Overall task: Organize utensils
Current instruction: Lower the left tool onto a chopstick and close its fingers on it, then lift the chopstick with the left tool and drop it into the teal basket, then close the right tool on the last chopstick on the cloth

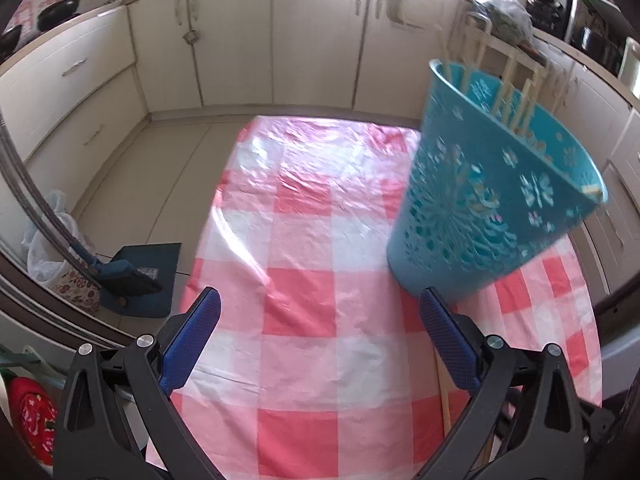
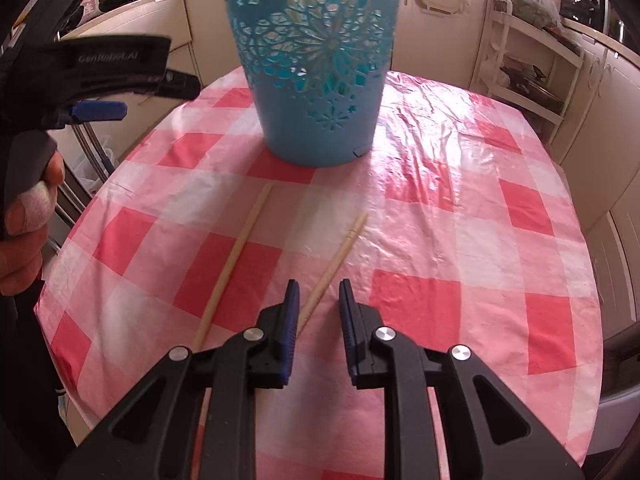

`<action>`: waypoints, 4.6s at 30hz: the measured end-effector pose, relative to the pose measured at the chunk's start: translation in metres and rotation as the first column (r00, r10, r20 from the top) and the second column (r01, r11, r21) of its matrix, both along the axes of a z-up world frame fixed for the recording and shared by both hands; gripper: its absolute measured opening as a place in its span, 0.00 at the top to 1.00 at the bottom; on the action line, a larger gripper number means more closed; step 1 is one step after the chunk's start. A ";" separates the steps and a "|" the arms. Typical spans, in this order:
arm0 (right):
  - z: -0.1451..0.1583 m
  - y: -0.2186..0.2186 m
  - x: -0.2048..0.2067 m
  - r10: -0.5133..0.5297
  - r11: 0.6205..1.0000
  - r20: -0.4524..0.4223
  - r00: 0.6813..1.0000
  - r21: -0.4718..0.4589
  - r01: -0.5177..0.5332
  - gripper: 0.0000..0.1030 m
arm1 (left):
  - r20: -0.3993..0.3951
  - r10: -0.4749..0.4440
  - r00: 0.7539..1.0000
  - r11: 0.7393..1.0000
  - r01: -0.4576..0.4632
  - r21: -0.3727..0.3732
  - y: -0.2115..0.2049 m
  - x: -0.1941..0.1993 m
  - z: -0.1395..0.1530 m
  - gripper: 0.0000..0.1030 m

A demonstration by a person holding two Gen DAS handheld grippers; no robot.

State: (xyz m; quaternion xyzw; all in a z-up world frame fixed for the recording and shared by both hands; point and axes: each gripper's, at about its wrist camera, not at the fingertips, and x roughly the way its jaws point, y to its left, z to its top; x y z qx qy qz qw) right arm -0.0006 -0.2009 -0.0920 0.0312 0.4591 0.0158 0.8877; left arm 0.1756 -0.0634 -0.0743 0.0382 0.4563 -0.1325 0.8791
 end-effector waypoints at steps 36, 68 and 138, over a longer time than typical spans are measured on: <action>-0.004 -0.040 0.019 0.034 0.994 -0.022 0.999 0.104 -0.031 0.81 | -0.100 -0.308 0.946 0.949 0.314 0.044 -0.060 -0.041 -0.049 0.95; -0.007 -0.021 0.010 0.067 0.998 0.058 0.996 -0.003 -0.067 0.65 | 0.456 -0.021 0.890 0.917 0.199 -0.346 -0.007 -0.021 0.192 0.95; 0.000 -0.015 0.008 0.173 0.978 -0.101 0.980 -0.097 -0.182 0.68 | 0.312 0.091 0.946 0.995 -0.071 -0.075 0.017 -0.032 0.065 0.11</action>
